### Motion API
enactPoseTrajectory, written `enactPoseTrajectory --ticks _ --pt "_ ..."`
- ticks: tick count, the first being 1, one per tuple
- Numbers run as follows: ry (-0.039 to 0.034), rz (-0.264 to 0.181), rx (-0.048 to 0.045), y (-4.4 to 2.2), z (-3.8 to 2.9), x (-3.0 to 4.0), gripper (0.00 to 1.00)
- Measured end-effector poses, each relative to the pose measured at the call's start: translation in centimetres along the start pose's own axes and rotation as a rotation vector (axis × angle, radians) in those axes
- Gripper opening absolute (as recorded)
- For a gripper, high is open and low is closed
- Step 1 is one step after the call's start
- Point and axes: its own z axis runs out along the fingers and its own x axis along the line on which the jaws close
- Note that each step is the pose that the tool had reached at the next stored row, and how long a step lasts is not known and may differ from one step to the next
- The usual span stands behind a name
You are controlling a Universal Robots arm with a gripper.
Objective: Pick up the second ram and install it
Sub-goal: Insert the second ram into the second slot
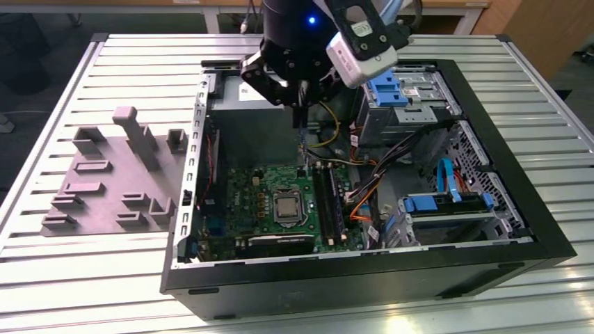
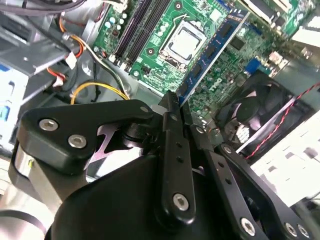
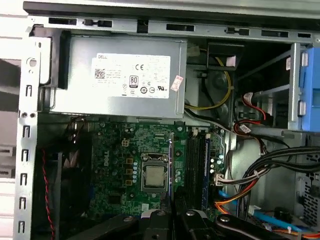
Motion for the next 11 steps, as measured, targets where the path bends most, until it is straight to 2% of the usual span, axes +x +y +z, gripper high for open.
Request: enactPoseTrajectory --ticks 3,11 --pt "-0.0005 0.050 0.0015 0.00 0.13 0.00 0.14" --pt "-0.0006 0.061 0.0017 -0.01 0.13 0.00 0.14"
